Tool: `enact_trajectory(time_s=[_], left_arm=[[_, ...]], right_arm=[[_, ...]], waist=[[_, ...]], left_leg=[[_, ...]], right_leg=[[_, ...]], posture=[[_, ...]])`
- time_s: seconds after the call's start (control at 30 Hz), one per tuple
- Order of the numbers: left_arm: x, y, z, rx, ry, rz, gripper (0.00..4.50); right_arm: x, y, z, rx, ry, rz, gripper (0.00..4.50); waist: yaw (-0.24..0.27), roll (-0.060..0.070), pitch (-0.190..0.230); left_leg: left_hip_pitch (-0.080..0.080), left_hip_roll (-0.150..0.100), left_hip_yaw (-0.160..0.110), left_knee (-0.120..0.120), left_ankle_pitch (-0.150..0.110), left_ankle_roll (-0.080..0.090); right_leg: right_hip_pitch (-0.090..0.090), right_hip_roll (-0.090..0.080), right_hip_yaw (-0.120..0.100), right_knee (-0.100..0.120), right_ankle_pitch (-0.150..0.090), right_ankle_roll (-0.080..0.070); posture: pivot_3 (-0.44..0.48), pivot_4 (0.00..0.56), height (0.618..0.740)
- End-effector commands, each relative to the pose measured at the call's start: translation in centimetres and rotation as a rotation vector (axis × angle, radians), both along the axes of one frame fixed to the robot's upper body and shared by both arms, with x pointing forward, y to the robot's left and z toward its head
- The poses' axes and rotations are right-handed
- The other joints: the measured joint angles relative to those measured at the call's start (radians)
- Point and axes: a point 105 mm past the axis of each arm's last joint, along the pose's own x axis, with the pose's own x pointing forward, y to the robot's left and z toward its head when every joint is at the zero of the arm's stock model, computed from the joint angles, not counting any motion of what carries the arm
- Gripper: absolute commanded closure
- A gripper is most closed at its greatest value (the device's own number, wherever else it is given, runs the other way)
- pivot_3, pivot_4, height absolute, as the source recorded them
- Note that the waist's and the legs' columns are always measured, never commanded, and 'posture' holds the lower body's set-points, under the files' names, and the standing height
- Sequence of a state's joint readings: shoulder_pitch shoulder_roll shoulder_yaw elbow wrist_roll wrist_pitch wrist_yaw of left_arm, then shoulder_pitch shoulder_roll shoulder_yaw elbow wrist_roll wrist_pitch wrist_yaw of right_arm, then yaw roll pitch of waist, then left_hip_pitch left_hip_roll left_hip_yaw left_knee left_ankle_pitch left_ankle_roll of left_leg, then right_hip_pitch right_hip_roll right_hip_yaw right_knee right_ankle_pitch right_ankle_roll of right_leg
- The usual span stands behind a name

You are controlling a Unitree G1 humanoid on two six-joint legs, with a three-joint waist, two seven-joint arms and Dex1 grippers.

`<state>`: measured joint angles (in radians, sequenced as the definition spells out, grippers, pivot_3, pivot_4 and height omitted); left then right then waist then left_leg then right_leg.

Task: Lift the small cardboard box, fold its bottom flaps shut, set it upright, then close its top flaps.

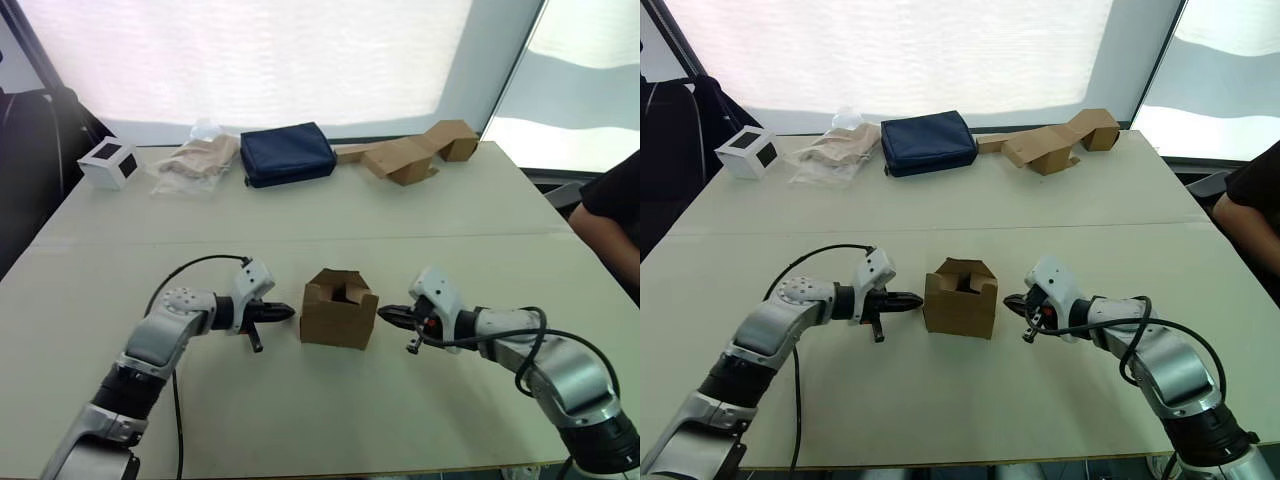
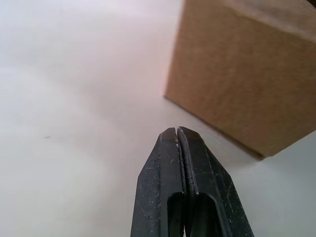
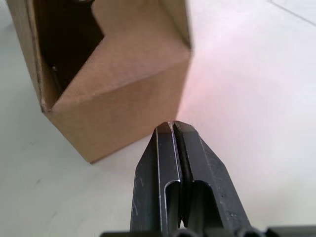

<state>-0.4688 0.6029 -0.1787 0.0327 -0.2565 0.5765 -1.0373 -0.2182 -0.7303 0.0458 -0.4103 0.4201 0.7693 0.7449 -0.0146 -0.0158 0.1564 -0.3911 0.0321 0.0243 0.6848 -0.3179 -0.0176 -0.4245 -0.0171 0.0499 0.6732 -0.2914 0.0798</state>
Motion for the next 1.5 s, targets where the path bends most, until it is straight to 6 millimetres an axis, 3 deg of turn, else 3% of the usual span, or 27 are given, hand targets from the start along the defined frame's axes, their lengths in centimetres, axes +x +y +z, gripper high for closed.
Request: enact_trajectory(time_s=[0.03,0.17,0.3,0.47,0.6,0.97,1.37,1.5], left_arm=[[0.2,0.5,3.9,-0.048,-0.049,-0.067,4.49],[-0.1,-0.3,7.0,-0.133,-0.052,-0.131,4.49],[-0.6,-1.5,8.3,-0.153,-0.068,-0.187,4.49],[-1.4,-2.7,7.7,-0.142,-0.061,-0.241,4.49],[-1.2,-3.2,6.9,-0.131,-0.063,-0.242,4.49],[-1.1,-4.2,6.0,-0.127,-0.066,-0.257,4.49],[-0.5,-3.5,5.3,-0.152,-0.037,-0.207,4.49],[0.4,-3.1,5.7,-0.183,-0.044,-0.161,4.49]], right_arm=[[0.0,-0.8,3.1,0.04,-0.063,0.017,4.5],[0.3,0.0,5.9,0.147,-0.087,0.052,4.5],[-0.1,2.0,7.7,0.208,-0.092,0.141,4.5],[-0.9,4.5,7.4,0.196,-0.072,0.237,4.5],[-1.0,5.4,5.6,0.155,-0.05,0.259,4.5],[0.4,5.2,5.0,0.143,-0.074,0.236,4.5],[-0.9,3.2,10.1,0.332,-0.117,0.237,4.5],[-0.8,1.2,9.1,0.316,-0.098,0.132,4.5]], waist=[[0.001,0.0,0.0],[0.002,0.0,0.0],[-0.002,0.0,0.0],[0.0,0.0,0.0],[0.001,0.0,0.0],[0.0,0.0,0.0],[0.0,0.0,0.0],[0.002,0.0,0.0]], left_leg=[[0.0,0.0,0.0,0.0,0.0,0.0],[0.0,0.0,0.0,0.0,0.0,0.0],[0.0,0.0,0.0,0.0,0.0,0.0],[0.0,0.0,0.0,0.0,0.0,0.0],[0.0,0.0,0.0,0.0,0.0,0.0],[0.0,0.0,0.0,0.0,0.0,0.0],[0.0,0.0,0.0,0.0,0.0,0.0],[0.0,0.0,-0.001,0.0,0.0,0.0]], right_leg=[[0.0,0.0,0.0,0.0,0.0,0.0],[0.0,0.0,0.0,0.0,0.0,0.0],[0.0,0.001,0.0,0.0,0.0,0.0],[0.0,0.0,0.0,0.0,0.0,0.0],[0.0,0.0,0.0,0.0,0.0,0.0],[0.0,0.0,0.0,0.0,0.0,0.0],[0.0,0.0,0.0,0.0,0.0,0.0],[0.0,0.0,0.0,0.0,0.0,0.0]], posture=[[0.0,0.15,0.74],[0.0,0.15,0.74],[0.0,0.15,0.74],[0.0,0.15,0.74],[0.0,0.15,0.74],[0.0,0.15,0.74],[0.0,0.15,0.74],[0.0,0.15,0.74]])
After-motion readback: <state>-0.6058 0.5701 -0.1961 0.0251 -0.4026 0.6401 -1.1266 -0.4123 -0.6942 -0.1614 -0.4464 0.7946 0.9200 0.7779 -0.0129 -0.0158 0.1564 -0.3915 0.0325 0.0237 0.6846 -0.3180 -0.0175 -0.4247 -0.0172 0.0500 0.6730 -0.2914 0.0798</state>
